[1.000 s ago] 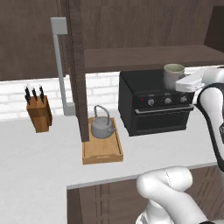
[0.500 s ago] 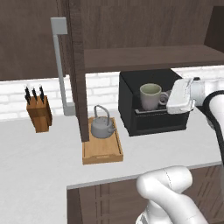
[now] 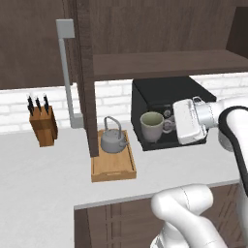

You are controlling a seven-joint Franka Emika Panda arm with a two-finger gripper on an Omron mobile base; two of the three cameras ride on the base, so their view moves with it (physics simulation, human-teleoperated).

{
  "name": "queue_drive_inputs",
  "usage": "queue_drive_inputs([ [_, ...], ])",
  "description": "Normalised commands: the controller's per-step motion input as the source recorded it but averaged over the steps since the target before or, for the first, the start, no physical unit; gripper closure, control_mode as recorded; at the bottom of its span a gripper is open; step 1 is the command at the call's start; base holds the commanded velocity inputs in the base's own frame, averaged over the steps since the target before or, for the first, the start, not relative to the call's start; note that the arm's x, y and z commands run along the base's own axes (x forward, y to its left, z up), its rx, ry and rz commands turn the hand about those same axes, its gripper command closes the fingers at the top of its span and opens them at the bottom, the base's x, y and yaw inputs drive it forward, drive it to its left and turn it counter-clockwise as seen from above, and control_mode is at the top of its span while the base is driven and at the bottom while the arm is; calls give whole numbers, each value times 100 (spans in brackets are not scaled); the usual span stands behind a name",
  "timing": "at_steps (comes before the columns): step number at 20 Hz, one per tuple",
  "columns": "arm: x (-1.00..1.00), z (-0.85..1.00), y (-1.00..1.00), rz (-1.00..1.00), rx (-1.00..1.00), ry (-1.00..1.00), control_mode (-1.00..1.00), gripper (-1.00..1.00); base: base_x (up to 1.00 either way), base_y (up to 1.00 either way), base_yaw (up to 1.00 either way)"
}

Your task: Pick the kettle from the counter and place it on the tray. Then pick the mug from the cabinet and place it on the tray. Then close the cabinet doors.

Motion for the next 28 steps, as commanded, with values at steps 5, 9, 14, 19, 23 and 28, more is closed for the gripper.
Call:
queue_drive_inputs([
  [5, -10, -36, 31, 9, 0, 2, -100, 100, 0, 0, 0],
  [9, -1, -41, 27, 4, 0, 1, -100, 100, 0, 0, 0],
  [14, 1, -45, 18, 0, 0, 4, -100, 100, 0, 0, 0],
  [19, 2, -43, 10, 0, 0, 4, -100, 100, 0, 0, 0],
  [23, 0, -28, 1, 0, 0, 8, -100, 100, 0, 0, 0],
  [28, 6, -18, 4, 0, 0, 7, -100, 100, 0, 0, 0],
])
